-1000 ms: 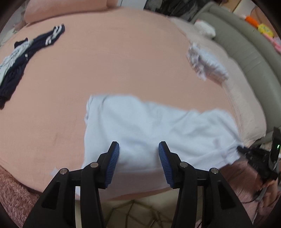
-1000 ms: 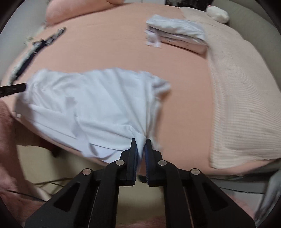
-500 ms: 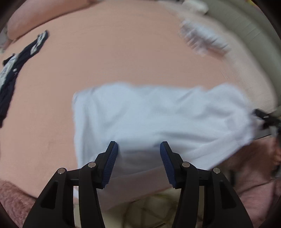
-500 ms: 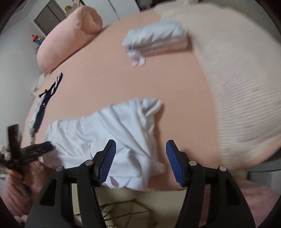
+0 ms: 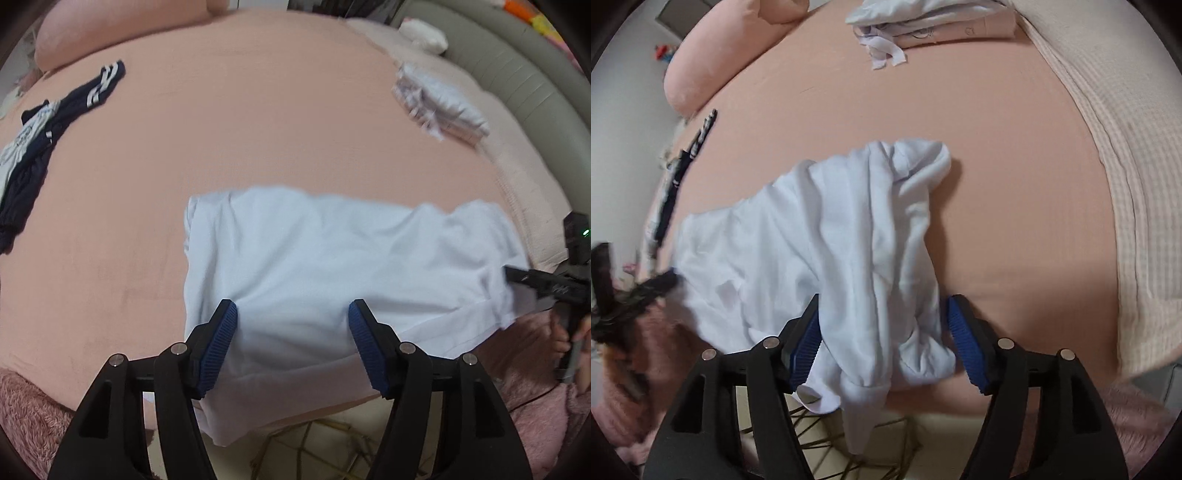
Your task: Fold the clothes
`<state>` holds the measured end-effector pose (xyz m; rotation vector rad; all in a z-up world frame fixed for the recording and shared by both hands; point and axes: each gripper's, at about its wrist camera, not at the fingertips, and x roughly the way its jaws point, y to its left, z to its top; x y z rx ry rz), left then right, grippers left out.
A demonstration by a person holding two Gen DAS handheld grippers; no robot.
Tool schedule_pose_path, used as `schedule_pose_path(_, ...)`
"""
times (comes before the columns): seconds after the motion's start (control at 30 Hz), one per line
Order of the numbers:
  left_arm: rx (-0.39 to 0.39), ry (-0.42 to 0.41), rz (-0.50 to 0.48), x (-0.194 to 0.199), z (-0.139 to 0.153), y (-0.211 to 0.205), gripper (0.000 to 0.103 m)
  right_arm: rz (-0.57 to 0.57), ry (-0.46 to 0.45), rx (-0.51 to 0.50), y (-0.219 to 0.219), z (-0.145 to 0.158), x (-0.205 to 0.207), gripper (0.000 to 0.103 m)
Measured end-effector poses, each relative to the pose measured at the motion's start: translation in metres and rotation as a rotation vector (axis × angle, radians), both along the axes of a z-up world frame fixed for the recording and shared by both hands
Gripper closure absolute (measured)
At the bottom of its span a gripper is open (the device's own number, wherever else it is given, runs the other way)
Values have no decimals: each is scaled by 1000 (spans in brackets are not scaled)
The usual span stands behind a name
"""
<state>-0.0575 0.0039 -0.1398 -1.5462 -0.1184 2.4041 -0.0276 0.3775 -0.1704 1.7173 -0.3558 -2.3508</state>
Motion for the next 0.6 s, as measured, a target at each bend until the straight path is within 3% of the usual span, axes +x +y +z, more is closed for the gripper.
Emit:
schedule_pose_path(0.03,32,14,-1,0,4,-2,37,26,4,3,-3,5,1,63)
schedule_pose_path(0.07,55,13,-6,-1,5,-3,37,30,-3,-3,-4,7,3,66)
schedule_pose_path(0.13,-3,-47,-1,-6,-14,-2,37,26,-20,-17,-1,10,8,77)
schedule_pose_path(0.2,-44,-92,6,-11,-31,-2,37,8,-38,-11,5,12,13,78)
schedule_pose_path(0.3,-22,-84,18,-12,-29,-9,37,10,-39,65,6,11,16,78)
schedule_pose_path(0.37,-37,-65,28,-12,-27,-13,37,-6,-36,49,6,14,19,78)
schedule_pose_path(0.6,111,10,144,-12,-4,-52,42,-72,19,-157,7,39,21,82)
